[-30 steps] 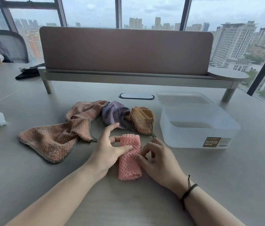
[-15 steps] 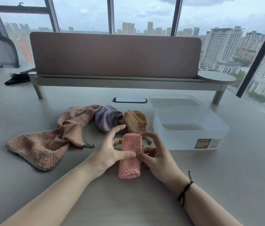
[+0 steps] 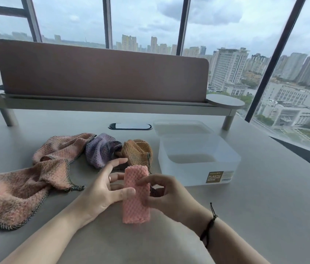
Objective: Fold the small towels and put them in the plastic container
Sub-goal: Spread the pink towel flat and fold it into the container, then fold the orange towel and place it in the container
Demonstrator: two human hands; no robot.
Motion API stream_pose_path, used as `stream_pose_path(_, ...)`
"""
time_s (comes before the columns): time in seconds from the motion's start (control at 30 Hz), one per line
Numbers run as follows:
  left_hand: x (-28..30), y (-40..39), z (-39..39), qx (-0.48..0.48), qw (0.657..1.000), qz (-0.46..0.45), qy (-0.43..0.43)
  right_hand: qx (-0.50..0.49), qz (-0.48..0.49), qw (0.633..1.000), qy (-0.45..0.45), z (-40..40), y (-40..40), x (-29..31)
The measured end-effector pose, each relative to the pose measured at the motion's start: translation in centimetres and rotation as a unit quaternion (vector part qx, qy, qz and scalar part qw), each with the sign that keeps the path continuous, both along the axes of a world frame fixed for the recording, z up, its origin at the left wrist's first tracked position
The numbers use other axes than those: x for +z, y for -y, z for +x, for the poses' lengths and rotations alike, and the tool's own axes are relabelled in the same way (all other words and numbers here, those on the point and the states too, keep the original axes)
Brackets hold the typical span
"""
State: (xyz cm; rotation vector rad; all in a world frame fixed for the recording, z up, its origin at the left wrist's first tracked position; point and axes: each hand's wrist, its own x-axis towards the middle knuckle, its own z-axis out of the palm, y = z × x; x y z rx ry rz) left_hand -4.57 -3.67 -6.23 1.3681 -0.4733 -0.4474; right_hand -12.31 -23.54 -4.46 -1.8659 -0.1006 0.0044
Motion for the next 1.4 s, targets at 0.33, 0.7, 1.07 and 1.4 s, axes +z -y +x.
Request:
stream_pose_path(0.33, -0.4, 0.5, 1.5, 0.119, 0.992, -0.040, -0.013, -0.215, -0.025, 0.976, 0.013, 6.4, 8.8, 10.5)
stream_pose_path(0.7, -0.8, 0.6, 1.8, 0.137, 0.990, -0.010, 0.021, -0.051, -0.278, 0.925, -0.254, 10.1, 7.3, 6.6)
stream_pose_path(1.07, -1.0, 0.8, 1.9, 0.149, 0.986, 0.038, 0.071, -0.154, -0.535, 0.830, 0.030, 9.9, 5.3, 8.1)
stream_pose_path(1.4, -1.2, -0.6, 2.8, 0.267, 0.948, 0.116, 0.129, -0.085, -0.473, 0.870, 0.110, 7.2, -5.6, -2.7)
